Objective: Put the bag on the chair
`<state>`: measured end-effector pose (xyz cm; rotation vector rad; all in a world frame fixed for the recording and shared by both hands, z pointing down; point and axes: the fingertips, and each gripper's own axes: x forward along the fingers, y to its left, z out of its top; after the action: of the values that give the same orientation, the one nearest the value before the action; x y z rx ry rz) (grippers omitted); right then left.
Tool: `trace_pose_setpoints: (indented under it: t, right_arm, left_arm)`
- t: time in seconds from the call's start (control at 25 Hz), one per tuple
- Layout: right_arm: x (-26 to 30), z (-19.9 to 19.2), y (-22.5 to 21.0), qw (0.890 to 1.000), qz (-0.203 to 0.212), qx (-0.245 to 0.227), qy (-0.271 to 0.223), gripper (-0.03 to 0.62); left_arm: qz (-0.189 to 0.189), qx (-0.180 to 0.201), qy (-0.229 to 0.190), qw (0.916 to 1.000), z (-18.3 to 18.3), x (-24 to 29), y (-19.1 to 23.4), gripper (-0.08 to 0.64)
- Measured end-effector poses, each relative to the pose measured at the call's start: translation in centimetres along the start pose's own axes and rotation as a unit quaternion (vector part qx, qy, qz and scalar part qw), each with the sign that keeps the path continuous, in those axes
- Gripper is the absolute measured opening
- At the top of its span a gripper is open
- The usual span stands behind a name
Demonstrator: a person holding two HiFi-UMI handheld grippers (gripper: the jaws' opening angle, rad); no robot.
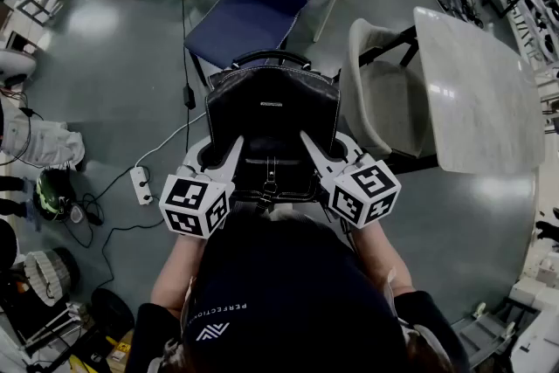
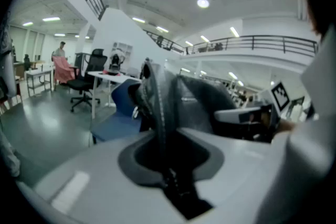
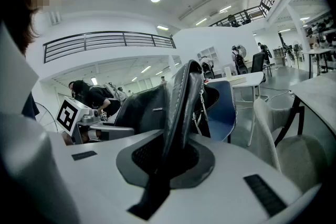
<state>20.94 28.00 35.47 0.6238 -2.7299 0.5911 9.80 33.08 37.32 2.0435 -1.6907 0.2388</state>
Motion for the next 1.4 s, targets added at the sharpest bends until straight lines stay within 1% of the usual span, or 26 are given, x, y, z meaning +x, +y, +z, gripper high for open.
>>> trace_pose_setpoints:
  t: [0.16,0.6,0.92,1.28,1.4]
  right_arm:
    - [0.9,0.0,-0.2,1.0,-0.001,0.004,0.002,0.018]
    - [5.9,0.4,0.0,1.0,-0.009,0.021,0.016,0.02]
    - [9.4,1.2,-0.6,0.999,-0.016,0.032,0.02,0.02]
    - [13.2,2.5,-1.0,0.999,-0.03,0.038,0.015,0.021]
    - [14.1,2.8,-1.1,0.998,-0.034,0.039,0.017,0.02]
  left_arm:
    - [-0.001,0.0,0.003,1.0,0.1,0.4,0.8,0.078]
    - [-0.008,-0.006,0.016,0.9998,0.5,1.6,5.8,0.078]
    - [-0.015,0.001,0.026,0.9995,1.6,3.1,9.0,0.078]
    - [-0.025,0.019,0.026,0.9992,3.1,4.6,12.7,0.077]
    - [-0.028,0.018,0.028,0.999,3.5,5.1,13.6,0.077]
